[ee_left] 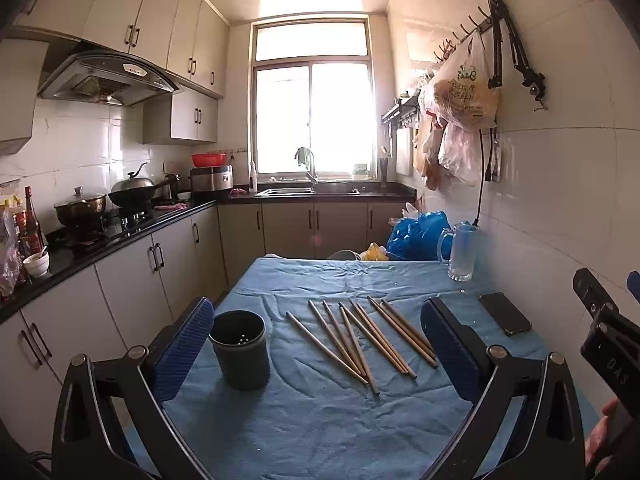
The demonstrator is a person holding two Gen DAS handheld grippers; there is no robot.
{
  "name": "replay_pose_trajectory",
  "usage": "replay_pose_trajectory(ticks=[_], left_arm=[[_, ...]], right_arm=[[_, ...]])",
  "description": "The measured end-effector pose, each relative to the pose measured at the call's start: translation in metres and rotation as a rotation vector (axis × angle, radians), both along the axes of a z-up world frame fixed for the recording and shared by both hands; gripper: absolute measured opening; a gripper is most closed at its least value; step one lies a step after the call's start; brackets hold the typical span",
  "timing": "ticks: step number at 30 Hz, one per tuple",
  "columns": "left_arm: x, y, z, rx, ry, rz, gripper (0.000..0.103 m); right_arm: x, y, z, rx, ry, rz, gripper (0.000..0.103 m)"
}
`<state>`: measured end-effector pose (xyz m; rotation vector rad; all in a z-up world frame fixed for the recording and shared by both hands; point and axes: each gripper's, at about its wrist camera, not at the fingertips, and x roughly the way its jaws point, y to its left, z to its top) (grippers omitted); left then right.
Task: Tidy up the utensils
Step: 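Raise both tools and bring them over the row of chopsticks, then close the left tool on one wooden chopstick while the right tool grasps another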
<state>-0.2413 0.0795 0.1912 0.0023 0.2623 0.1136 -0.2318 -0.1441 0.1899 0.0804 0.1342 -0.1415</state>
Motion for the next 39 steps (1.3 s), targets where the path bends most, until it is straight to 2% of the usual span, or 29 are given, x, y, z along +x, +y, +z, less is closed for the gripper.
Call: replay_pose_trajectory(ticks=[4, 8, 23, 27, 30, 35, 39], left_arm=[[0.001, 0.001, 0.001, -0.027, -0.015, -0.012, 0.103], [0.012, 0.001, -0.003, -0.034, 0.011, -0.021, 0.103], [0.088, -0.008, -0.044, -0.017, 0.190, -0.018, 0.103], [0.108, -0.013, -0.053, -0.017, 0.221, -0.027, 0.103], [0.124, -0.019, -0.065, -0.048, 0.267, -0.050, 0.103], [0.149, -0.031, -0.086, -0.048, 0.367, -0.092, 0.103], [0.161, -0.030, -0.098, -0.077, 0.408, -0.107, 0.103]], right_arm=[[-0.004, 0.004, 0.001, -0.036, -0.020, 0.002, 0.103], [0.000, 0.006, 0.001, -0.045, -0.014, 0.005, 0.103], [0.073, 0.012, -0.038, -0.057, 0.166, 0.082, 0.103], [0.108, 0.001, -0.046, -0.042, 0.244, 0.132, 0.103], [0.142, -0.007, -0.055, -0.019, 0.326, 0.190, 0.103], [0.224, -0.014, -0.094, 0.075, 0.561, 0.310, 0.103], [0.274, -0.008, -0.116, 0.127, 0.661, 0.377, 0.091]])
